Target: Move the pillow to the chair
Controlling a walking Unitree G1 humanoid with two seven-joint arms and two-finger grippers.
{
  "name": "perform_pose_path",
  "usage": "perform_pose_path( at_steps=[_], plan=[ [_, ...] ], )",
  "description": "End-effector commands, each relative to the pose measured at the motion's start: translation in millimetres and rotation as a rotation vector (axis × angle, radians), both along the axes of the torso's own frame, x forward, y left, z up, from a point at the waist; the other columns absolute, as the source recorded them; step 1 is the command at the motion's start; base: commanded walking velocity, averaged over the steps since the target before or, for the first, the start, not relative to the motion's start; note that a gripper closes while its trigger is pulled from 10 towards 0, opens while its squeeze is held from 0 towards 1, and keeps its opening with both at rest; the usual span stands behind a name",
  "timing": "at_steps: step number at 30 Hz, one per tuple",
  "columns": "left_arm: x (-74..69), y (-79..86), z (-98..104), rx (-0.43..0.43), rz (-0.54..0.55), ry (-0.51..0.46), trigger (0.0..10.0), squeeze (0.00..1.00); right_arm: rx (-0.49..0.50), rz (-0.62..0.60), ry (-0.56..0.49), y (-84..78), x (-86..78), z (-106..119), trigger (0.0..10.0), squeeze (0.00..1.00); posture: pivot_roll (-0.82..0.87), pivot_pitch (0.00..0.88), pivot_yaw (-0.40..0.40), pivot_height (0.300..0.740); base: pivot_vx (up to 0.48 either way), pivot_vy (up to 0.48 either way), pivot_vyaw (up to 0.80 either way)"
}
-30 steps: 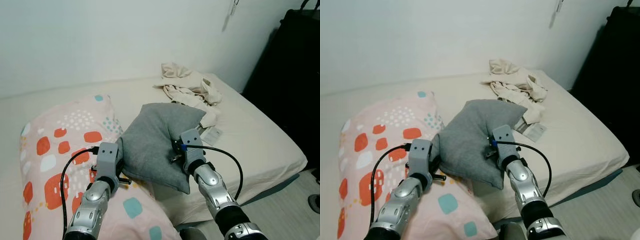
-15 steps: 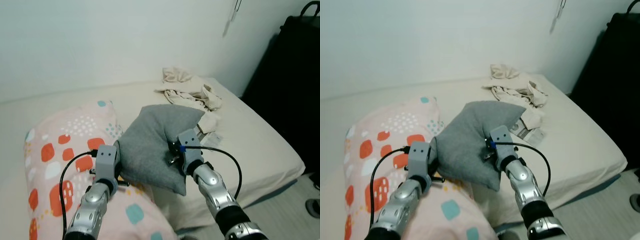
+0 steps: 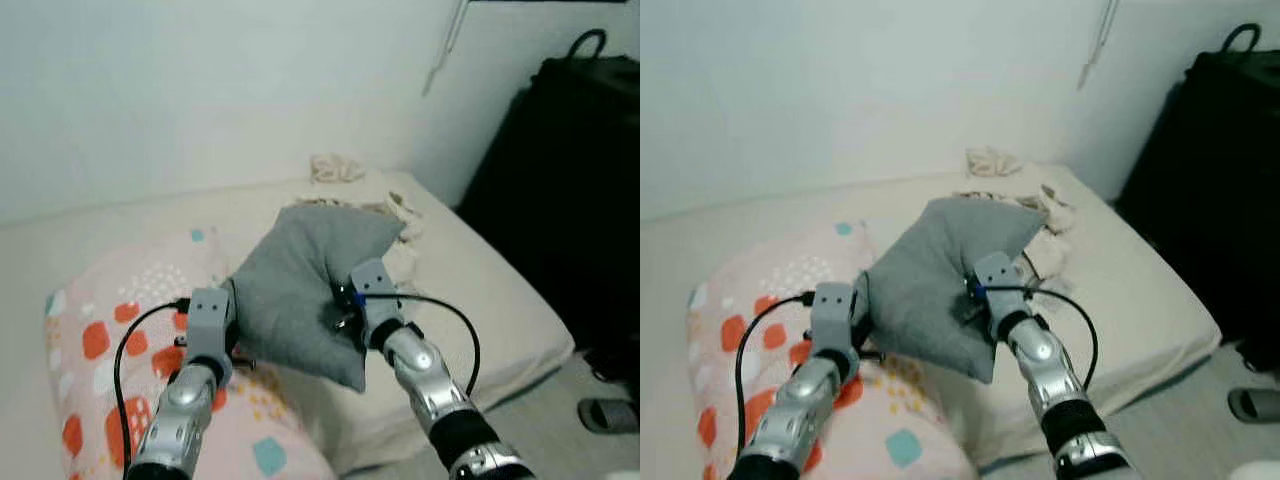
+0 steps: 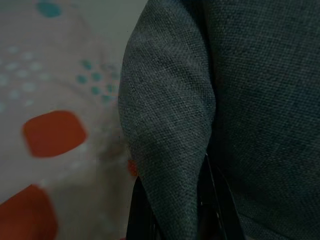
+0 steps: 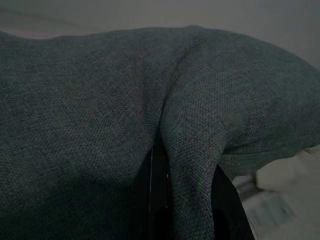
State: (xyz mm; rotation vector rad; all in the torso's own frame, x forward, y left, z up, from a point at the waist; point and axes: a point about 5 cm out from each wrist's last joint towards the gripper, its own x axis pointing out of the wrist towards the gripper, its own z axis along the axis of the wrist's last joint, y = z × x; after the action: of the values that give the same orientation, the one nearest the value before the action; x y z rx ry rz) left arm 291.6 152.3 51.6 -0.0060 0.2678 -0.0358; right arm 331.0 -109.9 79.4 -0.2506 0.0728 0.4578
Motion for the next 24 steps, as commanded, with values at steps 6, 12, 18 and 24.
perform_pose_path(
  at_steps=[6, 12, 18, 24],
  plan=[
    [-2.5, 7.2, -6.1, 0.025, 0.046, 0.010, 10.0, 0.00, -0.020, -0.042, -0.012, -13.0, -2.7, -4.9, 10.0, 0.00, -0.03, 0.061, -0.111, 0.740, 0.000, 0.000, 0.00],
    [-3.8, 8.4, -7.4, -0.010, 0.080, 0.017, 10.0, 0.00, -0.013, -0.065, 0.005, -13.0, -6.7, -12.1, 10.0, 0.00, -0.03, 0.067, -0.109, 0.740, 0.000, 0.000, 0.00],
    [-6.2, 11.7, -8.7, -0.078, 0.136, 0.040, 10.0, 0.00, 0.001, -0.078, 0.030, -10.8, -7.9, -16.2, 10.0, 0.00, -0.01, 0.071, -0.103, 0.740, 0.000, 0.000, 0.00],
    [-9.2, 15.0, -12.0, -0.033, 0.116, 0.053, 10.0, 0.00, 0.004, -0.066, 0.030, -8.5, -9.1, -17.9, 10.0, 0.00, -0.01, 0.071, -0.096, 0.740, 0.000, 0.000, 0.00]
  ],
)
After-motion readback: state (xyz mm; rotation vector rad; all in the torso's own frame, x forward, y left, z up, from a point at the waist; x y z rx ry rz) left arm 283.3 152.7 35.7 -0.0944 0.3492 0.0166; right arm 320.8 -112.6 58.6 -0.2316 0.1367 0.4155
